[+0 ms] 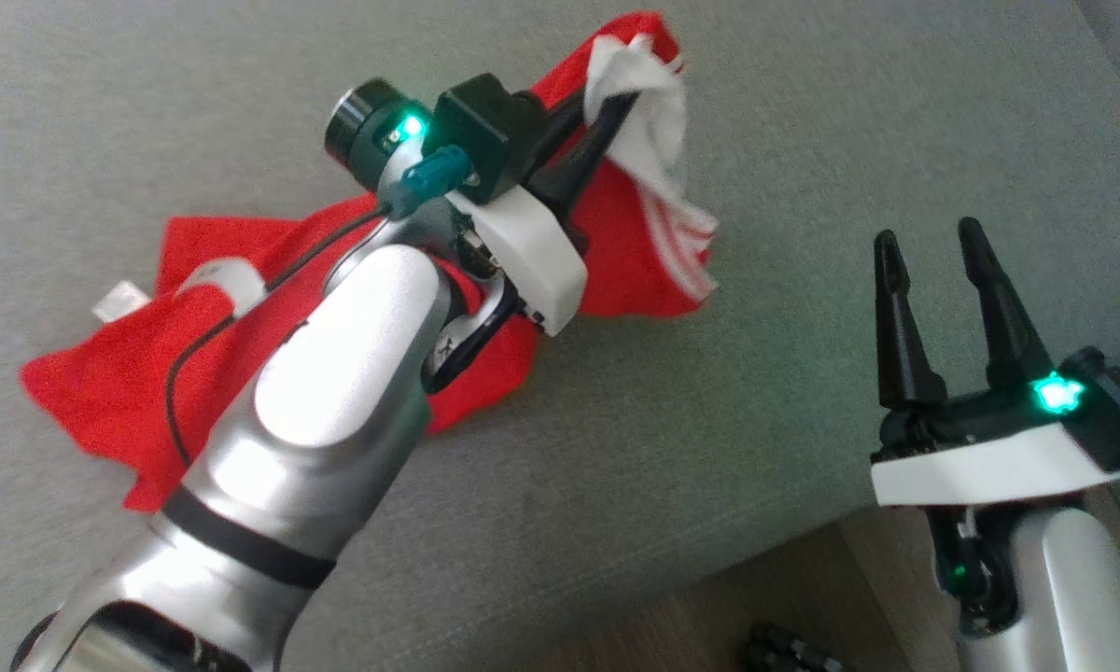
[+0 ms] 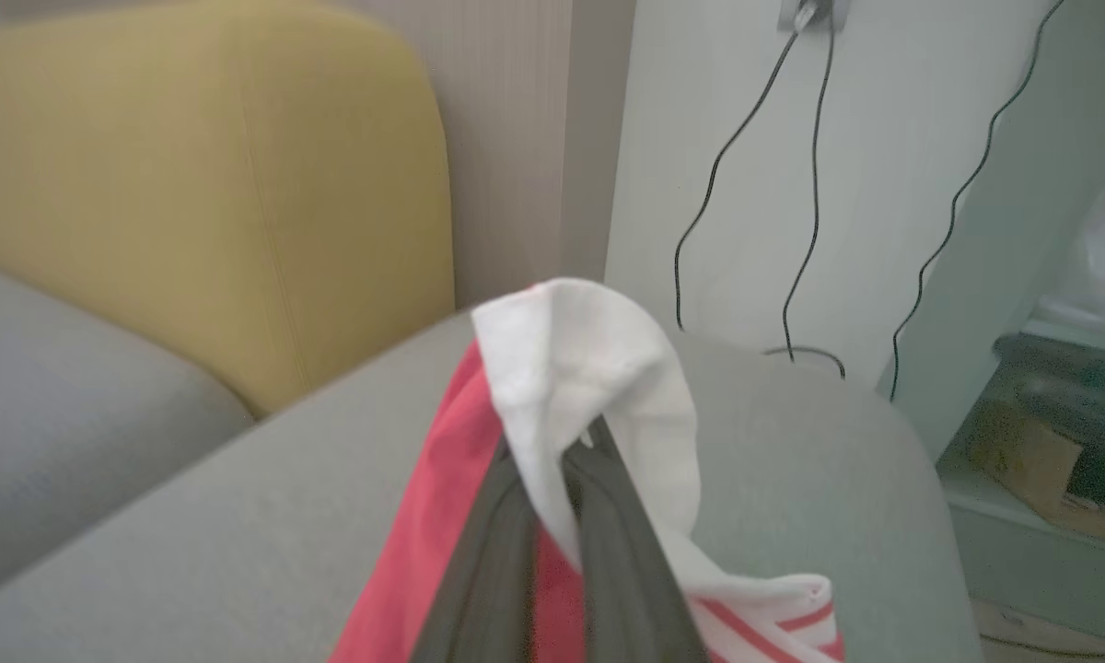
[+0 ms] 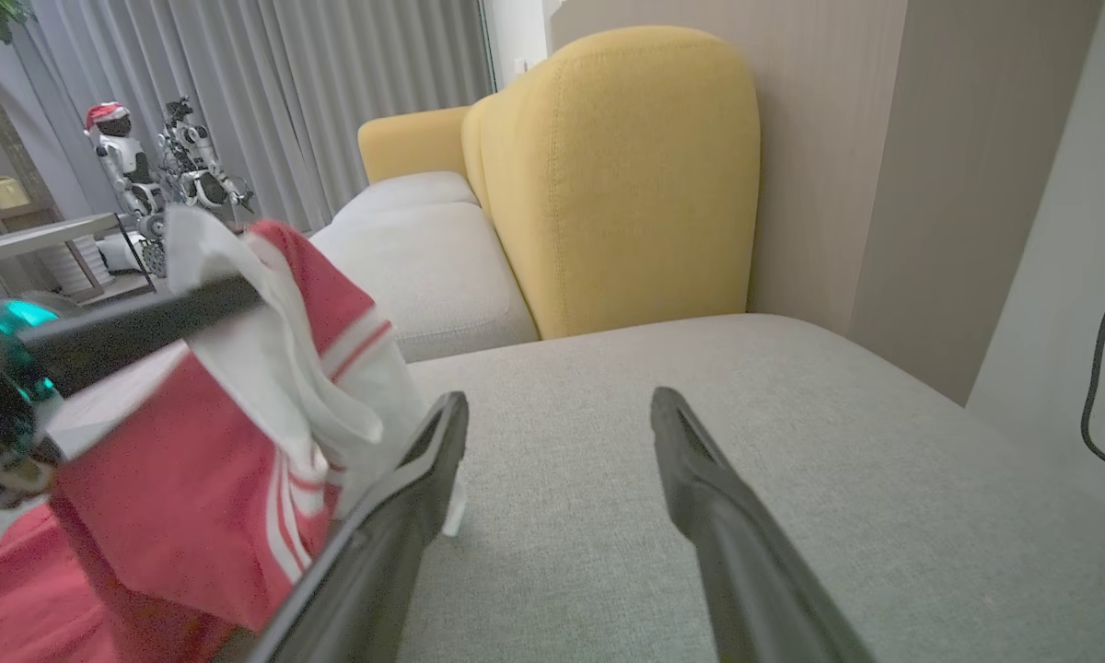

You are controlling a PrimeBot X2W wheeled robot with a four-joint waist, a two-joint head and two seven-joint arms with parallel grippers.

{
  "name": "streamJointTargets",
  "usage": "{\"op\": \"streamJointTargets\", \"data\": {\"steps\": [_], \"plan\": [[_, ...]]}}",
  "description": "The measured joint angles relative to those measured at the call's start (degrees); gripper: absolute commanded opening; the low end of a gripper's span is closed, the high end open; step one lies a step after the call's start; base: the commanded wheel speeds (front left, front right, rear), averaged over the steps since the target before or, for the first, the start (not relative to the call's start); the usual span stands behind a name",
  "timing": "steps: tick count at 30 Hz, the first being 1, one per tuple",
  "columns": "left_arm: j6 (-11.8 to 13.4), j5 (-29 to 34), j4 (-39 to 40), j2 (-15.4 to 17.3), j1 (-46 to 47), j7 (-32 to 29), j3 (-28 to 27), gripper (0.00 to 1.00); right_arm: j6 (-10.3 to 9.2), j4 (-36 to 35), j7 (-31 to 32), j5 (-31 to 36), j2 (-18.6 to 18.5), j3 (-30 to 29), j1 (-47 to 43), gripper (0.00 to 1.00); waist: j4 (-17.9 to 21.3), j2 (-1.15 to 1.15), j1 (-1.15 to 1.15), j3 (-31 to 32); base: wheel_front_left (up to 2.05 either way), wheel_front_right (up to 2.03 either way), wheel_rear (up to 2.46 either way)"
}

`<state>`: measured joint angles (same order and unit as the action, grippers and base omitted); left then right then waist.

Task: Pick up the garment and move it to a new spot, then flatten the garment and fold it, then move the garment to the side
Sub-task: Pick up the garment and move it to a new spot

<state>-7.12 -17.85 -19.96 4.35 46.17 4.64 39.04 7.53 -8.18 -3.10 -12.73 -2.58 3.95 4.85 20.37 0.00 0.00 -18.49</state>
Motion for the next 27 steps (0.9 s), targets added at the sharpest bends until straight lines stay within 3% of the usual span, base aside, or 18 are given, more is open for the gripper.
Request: {"op": "streamJointTargets", "data": {"steps": [6,7,8,9,12,18,22,27], "plan": [[-0.01,-4.6,-14.4,-0.21,2.19,-0.52,5.28,0.0,0.0,2.23,-2.21,-0.92,0.01,1.59,2.27,1.0,3.49,0.0,0.0,-4.26,0.0,0.0,0.0],[-0.01,-5.5,-15.77,-0.38,2.53,-0.52,6.14,0.31,0.0,2.58,-2.45,-0.93,0.01,1.6,2.47,1.0,3.85,0.0,0.0,-4.7,0.0,0.0,0.0],[-0.01,-6.46,-17.1,-0.54,2.96,-0.52,6.95,0.71,0.0,2.94,-2.49,-1.0,0.01,1.58,2.72,1.0,4.09,0.0,0.0,-5.07,0.0,0.0,0.0],[-0.01,-7.27,-18.05,-0.67,3.43,-0.51,7.7,1.0,0.0,3.21,-2.69,-1.0,0.01,1.56,2.86,1.0,4.17,0.0,0.0,-5.33,0.0,0.0,0.0],[-0.01,-10.07,-19.85,-0.89,4.82,1.64,10.55,1.0,0.0,4.09,-2.96,-0.94,0.01,1.24,2.89,1.0,2.96,0.0,0.0,-5.01,0.0,0.0,0.0],[0.1,-11.87,-20.73,-0.99,4.93,7.1,10.28,1.0,0.0,4.43,-2.37,0.54,0.0,0.65,2.97,1.0,-0.7,0.0,0.0,-2.61,0.0,0.0,0.0],[2.45,-12.12,-19.67,-0.03,3.92,9.0,7.87,1.0,0.0,4.28,-0.83,2.05,0.0,-0.2,2.94,1.0,-3.93,0.0,0.0,-0.5,0.0,0.0,0.0],[5.33,-13.18,-16.3,3.63,-0.84,9.64,3.74,1.0,0.0,3.68,1.13,3.03,-0.02,-1.02,2.61,1.0,-8.52,0.0,0.0,2.38,0.0,0.0,0.0]]}}
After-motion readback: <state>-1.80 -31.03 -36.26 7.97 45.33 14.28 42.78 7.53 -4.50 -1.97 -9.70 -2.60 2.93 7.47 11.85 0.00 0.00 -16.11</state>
